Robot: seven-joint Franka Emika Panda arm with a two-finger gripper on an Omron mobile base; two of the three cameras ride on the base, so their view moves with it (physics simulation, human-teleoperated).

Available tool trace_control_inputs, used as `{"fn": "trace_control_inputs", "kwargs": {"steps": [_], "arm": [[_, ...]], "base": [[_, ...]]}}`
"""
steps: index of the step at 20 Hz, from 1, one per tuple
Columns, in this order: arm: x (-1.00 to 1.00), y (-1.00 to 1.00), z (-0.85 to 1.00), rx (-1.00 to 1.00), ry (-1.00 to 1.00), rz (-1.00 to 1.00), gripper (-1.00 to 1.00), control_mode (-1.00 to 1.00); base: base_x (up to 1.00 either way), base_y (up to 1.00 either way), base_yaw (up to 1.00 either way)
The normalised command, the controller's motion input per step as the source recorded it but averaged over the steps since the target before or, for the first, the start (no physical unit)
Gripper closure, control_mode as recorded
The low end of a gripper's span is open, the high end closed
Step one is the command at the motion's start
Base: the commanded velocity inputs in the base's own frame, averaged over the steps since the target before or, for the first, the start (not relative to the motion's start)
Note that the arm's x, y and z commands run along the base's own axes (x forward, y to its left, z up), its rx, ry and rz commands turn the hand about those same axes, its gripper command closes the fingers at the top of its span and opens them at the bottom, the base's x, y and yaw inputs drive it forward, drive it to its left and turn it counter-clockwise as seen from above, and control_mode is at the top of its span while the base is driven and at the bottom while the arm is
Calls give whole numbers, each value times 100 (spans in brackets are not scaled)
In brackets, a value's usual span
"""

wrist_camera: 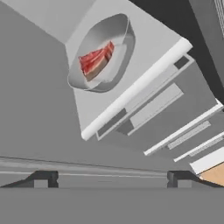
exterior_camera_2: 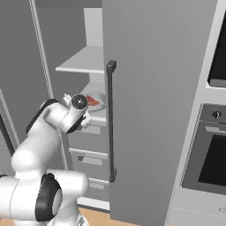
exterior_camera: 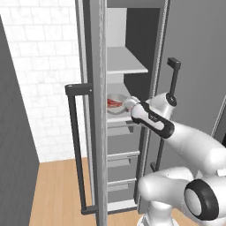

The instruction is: Take the meat container that has the steak and place it on the second highest rack of the freezer. Then take the vegetable container that has the bell peppers and place it on the highest rack of the freezer.

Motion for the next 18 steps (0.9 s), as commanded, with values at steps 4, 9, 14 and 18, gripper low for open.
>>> {"fn": "trace_control_inputs", "kwargs": {"steps": [4,9,14,18], "arm": [[-100,-12,64,-49,8,43,-100,-100],[-100,-12,78,-47,16,37,-100,-100],[-100,-31,80,-33,12,34,-100,-100],[-100,-53,61,-13,3,32,-100,-100]], "base": [[0,0,0],[0,0,0],[0,0,0],[0,0,0]]}}
